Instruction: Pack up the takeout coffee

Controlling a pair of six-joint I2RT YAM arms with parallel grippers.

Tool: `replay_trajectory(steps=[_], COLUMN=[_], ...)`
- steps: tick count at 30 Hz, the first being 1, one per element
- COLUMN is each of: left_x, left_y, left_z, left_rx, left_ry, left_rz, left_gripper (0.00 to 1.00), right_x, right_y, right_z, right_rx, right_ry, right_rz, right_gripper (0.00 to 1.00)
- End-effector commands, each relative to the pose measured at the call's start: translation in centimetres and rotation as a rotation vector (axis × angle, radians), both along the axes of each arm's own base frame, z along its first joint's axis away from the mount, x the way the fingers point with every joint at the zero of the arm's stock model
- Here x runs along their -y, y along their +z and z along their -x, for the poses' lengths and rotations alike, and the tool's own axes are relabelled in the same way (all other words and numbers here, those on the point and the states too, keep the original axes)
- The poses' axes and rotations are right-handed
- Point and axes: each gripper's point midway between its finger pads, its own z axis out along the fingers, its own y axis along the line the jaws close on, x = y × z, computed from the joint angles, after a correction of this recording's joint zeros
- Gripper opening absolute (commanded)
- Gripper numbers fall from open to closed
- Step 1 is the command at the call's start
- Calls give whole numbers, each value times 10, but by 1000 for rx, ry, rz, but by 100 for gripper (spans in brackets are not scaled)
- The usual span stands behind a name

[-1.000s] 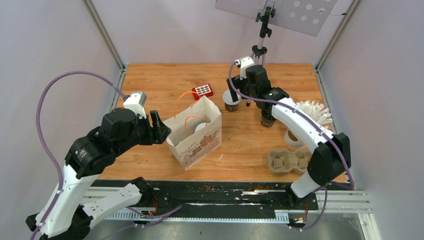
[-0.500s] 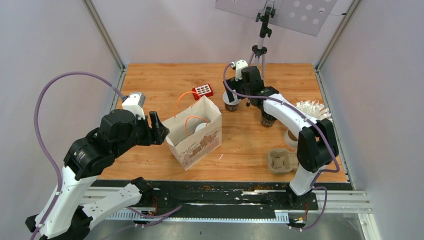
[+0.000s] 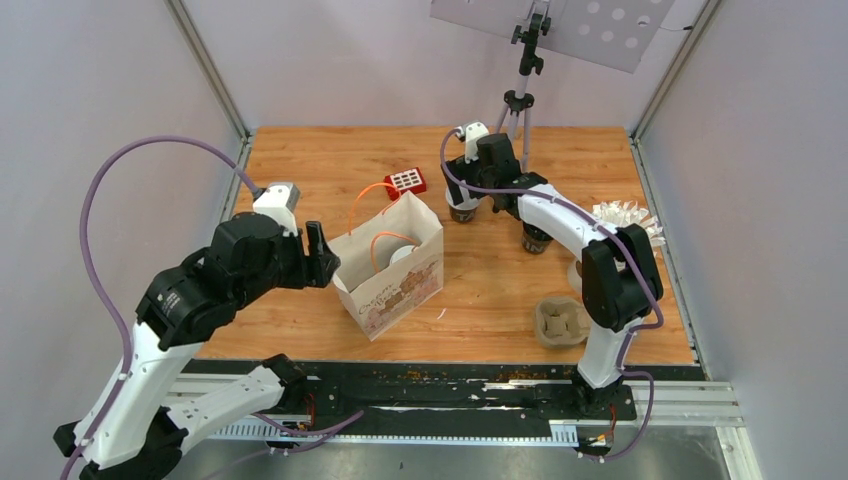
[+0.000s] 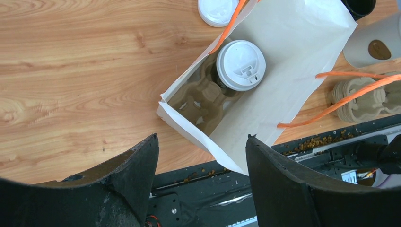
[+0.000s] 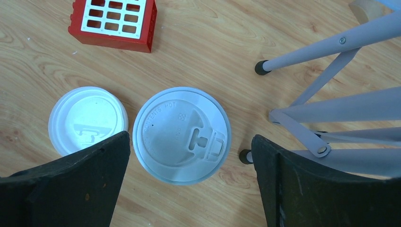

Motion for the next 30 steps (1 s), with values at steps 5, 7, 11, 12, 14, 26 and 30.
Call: replay_trajectory(steps=[5,7,11,12,14,26,30], left_x=[-1,-2,-1,-1,-2,-4,-5], left_y=[12,10,9,9,9,8,8], left_z=[-3,-2,0,0,1,0,0], left_rx=[46,44,37,36,37,44,47], left_ry=[8,11,14,15,18,11,10], left_rz=[25,30,46,49,49,24,17], left_gripper=[75,75,75,75,76,76,76], right_x=[-13,-14,-16,-16,-16,-15,-16], right_y=[15,12,8,7,4,-10,-12], right_z=[-10,-11,-13,-14,-14,-12,-11], right_rx=[57,53,43,38,25,-1,-8], right_ry=[61,67,74,76,77,76,78], right_rz=[-42,-39,-25,-19,-9,26,25], right_gripper=[98,97,96,96,97,91,87])
